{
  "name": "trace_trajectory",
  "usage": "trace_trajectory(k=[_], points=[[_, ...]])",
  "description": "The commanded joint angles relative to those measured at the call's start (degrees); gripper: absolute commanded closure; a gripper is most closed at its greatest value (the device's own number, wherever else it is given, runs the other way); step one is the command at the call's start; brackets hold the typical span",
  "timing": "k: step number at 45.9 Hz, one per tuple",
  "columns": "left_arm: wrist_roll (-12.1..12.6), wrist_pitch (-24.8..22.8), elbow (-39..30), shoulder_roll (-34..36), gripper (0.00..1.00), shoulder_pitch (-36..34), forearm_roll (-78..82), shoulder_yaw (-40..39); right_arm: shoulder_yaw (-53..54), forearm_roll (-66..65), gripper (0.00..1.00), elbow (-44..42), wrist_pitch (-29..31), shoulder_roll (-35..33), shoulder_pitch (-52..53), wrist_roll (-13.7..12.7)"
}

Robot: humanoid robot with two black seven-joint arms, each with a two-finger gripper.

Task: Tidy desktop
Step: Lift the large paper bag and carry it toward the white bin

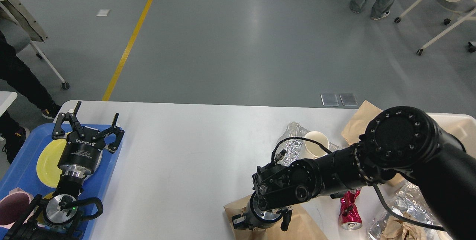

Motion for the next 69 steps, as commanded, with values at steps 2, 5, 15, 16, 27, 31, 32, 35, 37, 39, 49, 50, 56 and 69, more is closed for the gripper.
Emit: trace_trajectory(k=[2, 5, 15, 16, 27, 31, 32, 35, 37, 39, 49, 50, 56, 69], points=[[0.0, 0.0, 0.0, 0.0, 0.04, 0.0, 0.0, 0.0, -0.6, 7.9, 1.0, 8.0, 1.9, -5.5, 8.4, 0.3], [0.0, 0.0, 0.0, 0.1, 0.04, 0.0, 0.0, 0.0, -0.8, 9.4, 1.0, 11.6, 2.2, -7.4, 12.4, 0.4], [0.0, 0.0, 0.0, 0.0, 0.04, 0.0, 0.0, 0.0, -4.6, 25.4, 1.0, 14.7, 14.7, -11.3, 25.9, 0.9], [0.0, 0.0, 0.0, 0.0, 0.04, 0.0, 0.0, 0.0, -4.8, 26.7, 1.0, 15.2, 15.8, -11.8, 27.3, 0.9], [0.0, 0.0, 0.0, 0.1, 0.04, 0.0, 0.0, 0.0, -12.1, 32.6, 1.0, 22.4, 25.4, -17.6, 48.2, 3.4], [0.0, 0.0, 0.0, 0.1, 0.04, 0.0, 0.0, 0.0, -20.8, 33.9, 1.0, 21.9, 29.4, -17.5, 56.6, 5.9], [0.0, 0.0, 0.0, 0.1, 0.04, 0.0, 0.0, 0.0, -22.6, 33.9, 1.0, 21.6, 29.8, -17.6, 58.4, 6.4], [0.0, 0.0, 0.0, 0.1, 0.04, 0.0, -0.1, 0.0, -27.4, 33.8, 1.0, 21.3, 30.6, -17.5, 62.5, 7.7], [0.0, 0.0, 0.0, 0.1, 0.04, 0.0, 0.0, 0.0, -30.2, 33.2, 1.0, 21.1, 31.1, -17.3, 64.5, 7.8], [0.0, 0.0, 0.0, 0.1, 0.04, 0.0, 0.0, 0.0, -33.2, 32.8, 1.0, 21.0, 31.5, -17.2, 66.2, 8.0], [0.0, 0.0, 0.0, 0.1, 0.04, 0.0, 0.0, 0.0, -47.6, 32.5, 1.0, 19.1, 31.2, -12.8, 68.2, 21.3], [0.0, 0.0, 0.0, 0.1, 0.04, 0.0, -0.1, 0.0, -49.2, 32.4, 1.0, 18.9, 31.1, -12.5, 68.2, 22.8], [0.0, 0.0, 0.0, 0.1, 0.04, 0.0, 0.0, 0.0, -54.2, 29.3, 1.0, 15.8, 29.1, -14.4, 66.7, 24.4], [-0.1, 0.0, 0.0, 0.1, 0.04, 0.0, -0.1, -0.1, -56.9, 27.0, 1.0, -2.7, 19.6, -31.6, 46.4, 24.0]])
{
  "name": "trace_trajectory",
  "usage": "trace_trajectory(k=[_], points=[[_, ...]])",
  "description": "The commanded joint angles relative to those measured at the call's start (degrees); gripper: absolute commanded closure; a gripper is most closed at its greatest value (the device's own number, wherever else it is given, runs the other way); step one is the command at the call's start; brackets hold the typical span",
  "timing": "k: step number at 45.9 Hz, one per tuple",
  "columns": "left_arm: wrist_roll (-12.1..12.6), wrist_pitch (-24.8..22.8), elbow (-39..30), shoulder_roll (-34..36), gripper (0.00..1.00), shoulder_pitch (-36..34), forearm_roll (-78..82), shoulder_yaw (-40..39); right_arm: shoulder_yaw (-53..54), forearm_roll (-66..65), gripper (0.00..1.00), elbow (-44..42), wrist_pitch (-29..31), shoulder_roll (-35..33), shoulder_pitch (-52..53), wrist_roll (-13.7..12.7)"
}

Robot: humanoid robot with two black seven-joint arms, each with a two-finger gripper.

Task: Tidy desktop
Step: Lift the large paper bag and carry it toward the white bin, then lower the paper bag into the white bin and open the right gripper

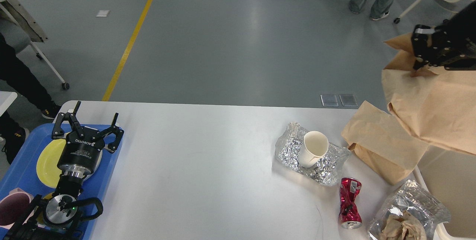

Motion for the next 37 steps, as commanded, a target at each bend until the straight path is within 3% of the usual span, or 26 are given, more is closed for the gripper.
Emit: trace_trajectory(k=[1, 15, 22, 28, 37], points=[[0.0, 0.0, 0.0, 0.0, 0.04, 0.0, 0.0, 0.0, 0.6, -0.1, 1.0, -10.9, -5.2, -6.8, -13.0, -0.3], [0.1, 0.0, 0.0, 0.0, 0.04, 0.0, 0.0, 0.0, 9.8, 0.0, 1.0, -33.1, -25.4, -14.9, -48.5, -0.3], [0.1, 0.0, 0.0, 0.0, 0.04, 0.0, 0.0, -0.1, 20.3, 0.0, 1.0, -50.0, -27.5, -14.3, -67.5, -0.7], [0.1, 0.0, 0.0, 0.0, 0.04, 0.0, 0.0, -0.1, 28.8, 0.1, 1.0, -64.2, -27.7, -9.6, -83.3, -0.7], [0.1, 0.0, 0.0, 0.0, 0.04, 0.0, 0.0, -0.1, 33.3, 0.1, 1.0, -70.1, -29.7, -6.0, -92.1, -0.8]])
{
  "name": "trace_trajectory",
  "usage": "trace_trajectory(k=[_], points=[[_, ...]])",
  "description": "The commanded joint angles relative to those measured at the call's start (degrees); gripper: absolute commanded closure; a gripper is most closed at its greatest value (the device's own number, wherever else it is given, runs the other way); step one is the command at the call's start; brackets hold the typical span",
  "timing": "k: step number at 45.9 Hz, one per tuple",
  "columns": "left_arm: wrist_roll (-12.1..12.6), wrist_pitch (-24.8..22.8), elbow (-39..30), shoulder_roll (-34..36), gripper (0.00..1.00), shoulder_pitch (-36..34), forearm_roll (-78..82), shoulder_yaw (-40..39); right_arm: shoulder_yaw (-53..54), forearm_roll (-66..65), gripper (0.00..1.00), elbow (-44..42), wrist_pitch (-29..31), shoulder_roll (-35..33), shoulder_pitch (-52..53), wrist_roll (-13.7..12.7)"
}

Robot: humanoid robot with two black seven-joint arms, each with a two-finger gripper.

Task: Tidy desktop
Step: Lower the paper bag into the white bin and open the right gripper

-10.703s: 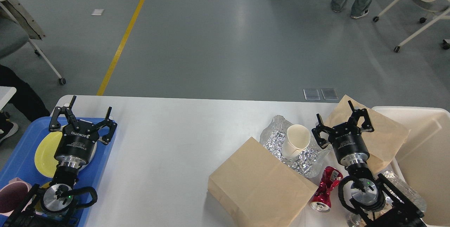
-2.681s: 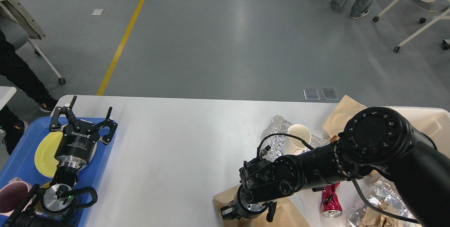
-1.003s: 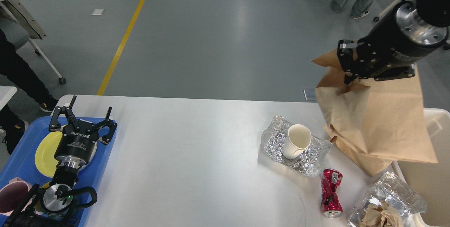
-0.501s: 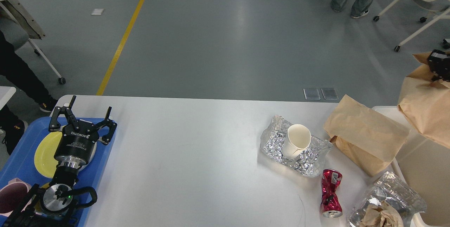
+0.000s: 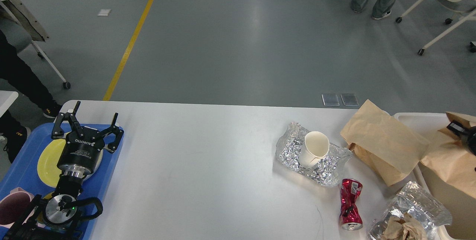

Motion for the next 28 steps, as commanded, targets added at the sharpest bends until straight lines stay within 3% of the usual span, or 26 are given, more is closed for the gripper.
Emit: trace_trajectory(k=[1, 7, 28], points=[[0.0, 0.0, 0.0, 0.0, 0.04, 0.0, 0.0, 0.0, 1.7, 0.2, 1.0, -2.0, -2.4, 1.8, -4.4, 0.0], [0.0, 0.0, 0.0, 0.0, 0.04, 0.0, 0.0, 0.0, 1.9, 0.5, 1.0, -1.9, -6.0, 3.2, -7.3, 0.1], [0.0, 0.0, 0.0, 0.0, 0.04, 0.0, 0.0, 0.0, 3.9, 0.5, 1.0, -2.0, -9.3, 4.7, -9.7, -0.1]])
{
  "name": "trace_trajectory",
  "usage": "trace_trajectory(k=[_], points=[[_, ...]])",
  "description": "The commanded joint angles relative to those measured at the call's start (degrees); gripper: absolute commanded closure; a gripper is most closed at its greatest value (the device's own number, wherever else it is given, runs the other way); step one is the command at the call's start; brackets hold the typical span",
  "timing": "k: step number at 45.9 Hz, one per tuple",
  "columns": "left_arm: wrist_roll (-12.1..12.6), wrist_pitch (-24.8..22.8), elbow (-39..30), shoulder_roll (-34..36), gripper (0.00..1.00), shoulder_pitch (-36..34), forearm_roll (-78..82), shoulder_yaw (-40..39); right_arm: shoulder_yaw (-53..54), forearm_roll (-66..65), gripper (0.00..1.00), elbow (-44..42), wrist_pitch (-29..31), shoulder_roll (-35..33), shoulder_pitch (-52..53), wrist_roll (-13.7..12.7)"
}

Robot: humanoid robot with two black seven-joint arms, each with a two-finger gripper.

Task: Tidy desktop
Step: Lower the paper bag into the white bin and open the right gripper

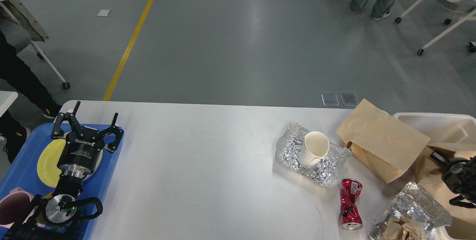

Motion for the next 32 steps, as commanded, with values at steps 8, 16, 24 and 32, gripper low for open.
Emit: trace_trajectory(k=[8, 16, 24, 32], points=[[0.1, 0.0, 0.0, 0.0, 0.04, 0.0, 0.0, 0.0, 0.1, 0.0, 0.22, 0.0, -5.8, -0.2, -1.3, 0.2], [0.0, 0.0, 0.0, 0.0, 0.04, 0.0, 0.0, 0.0, -0.1, -0.1, 0.0, 0.2, -8.7, -0.5, -1.4, 0.3], [0.1, 0.0, 0.0, 0.0, 0.04, 0.0, 0.0, 0.0, 0.0, -0.1, 0.0, 0.5, -8.7, -1.0, -1.2, 0.3], [0.1, 0.0, 0.0, 0.0, 0.04, 0.0, 0.0, 0.1, -0.2, -0.7, 0.0, 1.3, -8.2, -1.7, 0.3, 0.2]])
